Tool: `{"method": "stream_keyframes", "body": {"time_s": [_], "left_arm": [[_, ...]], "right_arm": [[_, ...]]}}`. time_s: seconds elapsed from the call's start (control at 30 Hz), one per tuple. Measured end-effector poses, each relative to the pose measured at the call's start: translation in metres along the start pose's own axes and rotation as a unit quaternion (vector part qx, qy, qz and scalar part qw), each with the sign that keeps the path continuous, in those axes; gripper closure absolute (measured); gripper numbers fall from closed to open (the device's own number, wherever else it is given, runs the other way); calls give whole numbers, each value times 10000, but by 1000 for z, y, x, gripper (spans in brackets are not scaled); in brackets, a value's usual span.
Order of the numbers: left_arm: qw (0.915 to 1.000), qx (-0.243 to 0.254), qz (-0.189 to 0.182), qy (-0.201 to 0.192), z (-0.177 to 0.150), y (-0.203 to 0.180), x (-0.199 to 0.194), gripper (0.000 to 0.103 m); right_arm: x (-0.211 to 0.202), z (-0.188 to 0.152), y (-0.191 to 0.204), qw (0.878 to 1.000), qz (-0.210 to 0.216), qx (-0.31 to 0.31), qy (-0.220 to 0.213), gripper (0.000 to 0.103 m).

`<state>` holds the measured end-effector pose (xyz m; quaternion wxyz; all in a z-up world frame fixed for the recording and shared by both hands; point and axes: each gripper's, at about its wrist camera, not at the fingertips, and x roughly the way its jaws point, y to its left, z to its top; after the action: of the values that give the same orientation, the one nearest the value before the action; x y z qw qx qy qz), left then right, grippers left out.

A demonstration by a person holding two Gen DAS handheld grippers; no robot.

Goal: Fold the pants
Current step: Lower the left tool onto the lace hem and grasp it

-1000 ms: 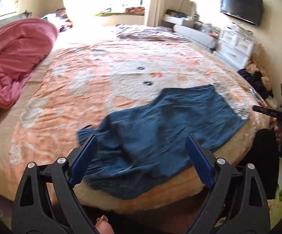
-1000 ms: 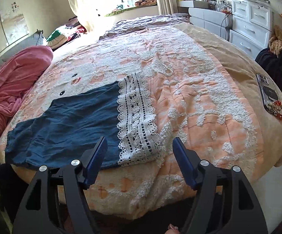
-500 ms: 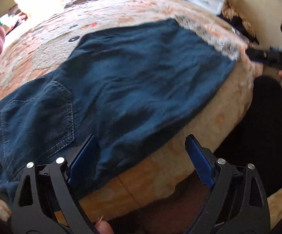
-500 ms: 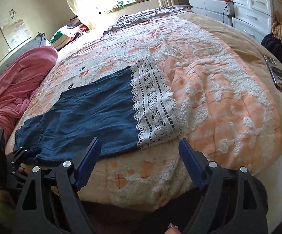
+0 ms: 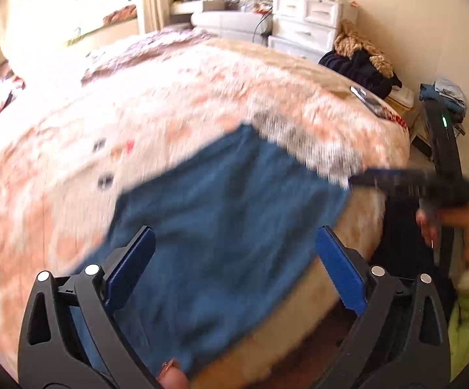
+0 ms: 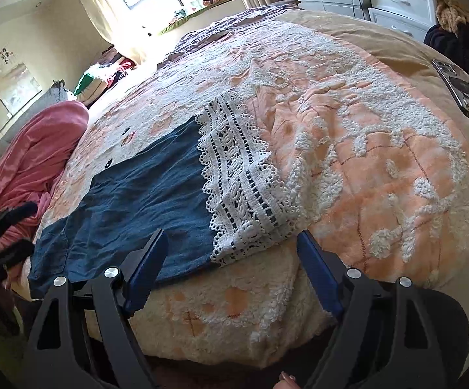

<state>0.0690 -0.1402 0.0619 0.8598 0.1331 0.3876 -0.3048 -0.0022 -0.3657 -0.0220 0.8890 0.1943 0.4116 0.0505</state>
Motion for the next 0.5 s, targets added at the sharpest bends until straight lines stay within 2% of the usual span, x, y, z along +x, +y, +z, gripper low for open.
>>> {"method": "stream_keyframes", "body": {"time_s": [0.1, 0.17, 0.2, 0.23, 0.33, 0.5], "left_arm": [[9996, -30, -271, 100, 35, 1, 28, 10], [9992, 29, -311, 234, 53, 2, 49, 10], [9990, 58, -337, 298, 61, 2, 60, 10], [9987, 73, -360, 366, 69, 1, 68, 10], [9975, 71, -441, 545, 90, 0, 101, 10], [9951, 161, -552, 799, 107, -5, 151, 10]], "right_arm": [[5, 4, -3, 10000, -58, 37, -17, 23], [7, 5, -3, 10000, -69, -3, -31, 32], [7, 5, -2, 9999, -116, -22, -50, 42], [7, 5, -2, 9999, -73, -48, -84, 46], [4, 4, -1, 9998, -22, -110, -158, 47], [0, 7, 2, 9992, -32, -175, -366, 47]]}}
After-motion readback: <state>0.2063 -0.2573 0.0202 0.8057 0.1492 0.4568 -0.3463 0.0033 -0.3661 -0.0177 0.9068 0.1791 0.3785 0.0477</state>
